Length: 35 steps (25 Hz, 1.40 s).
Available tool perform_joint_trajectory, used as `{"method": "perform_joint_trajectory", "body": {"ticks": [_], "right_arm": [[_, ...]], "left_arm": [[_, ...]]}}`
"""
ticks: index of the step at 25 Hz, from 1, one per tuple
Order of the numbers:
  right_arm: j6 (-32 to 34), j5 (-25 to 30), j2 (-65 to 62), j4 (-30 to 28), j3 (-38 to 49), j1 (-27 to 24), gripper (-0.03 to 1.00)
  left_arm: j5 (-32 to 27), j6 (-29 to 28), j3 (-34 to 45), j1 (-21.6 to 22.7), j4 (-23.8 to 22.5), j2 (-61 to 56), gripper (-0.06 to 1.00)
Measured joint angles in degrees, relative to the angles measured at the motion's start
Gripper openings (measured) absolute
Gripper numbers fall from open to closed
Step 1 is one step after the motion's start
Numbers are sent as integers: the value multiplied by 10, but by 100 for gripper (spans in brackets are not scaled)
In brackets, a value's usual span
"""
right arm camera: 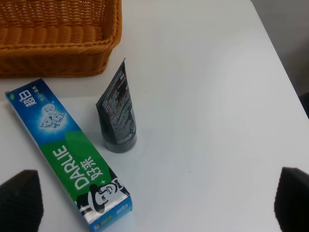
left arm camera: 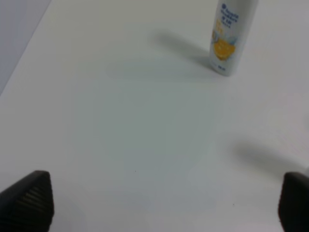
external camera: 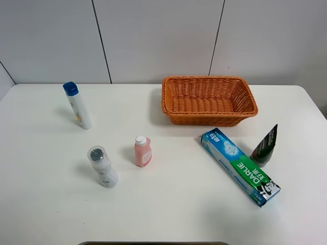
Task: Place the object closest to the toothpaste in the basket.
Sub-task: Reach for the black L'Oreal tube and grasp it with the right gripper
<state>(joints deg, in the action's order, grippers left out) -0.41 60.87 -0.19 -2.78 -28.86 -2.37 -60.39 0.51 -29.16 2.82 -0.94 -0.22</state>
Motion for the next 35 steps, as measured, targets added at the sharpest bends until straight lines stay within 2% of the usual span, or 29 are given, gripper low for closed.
{"method": "perform_joint_trajectory", "body": {"ticks": [31,35], "right_arm": [[0,0,0,0,-1,0,99],[4,2,12,-2,-38,0,99]], "left_arm": [[0,0,0,0,0,0,94],[0,0,0,0,0,0,94]]}}
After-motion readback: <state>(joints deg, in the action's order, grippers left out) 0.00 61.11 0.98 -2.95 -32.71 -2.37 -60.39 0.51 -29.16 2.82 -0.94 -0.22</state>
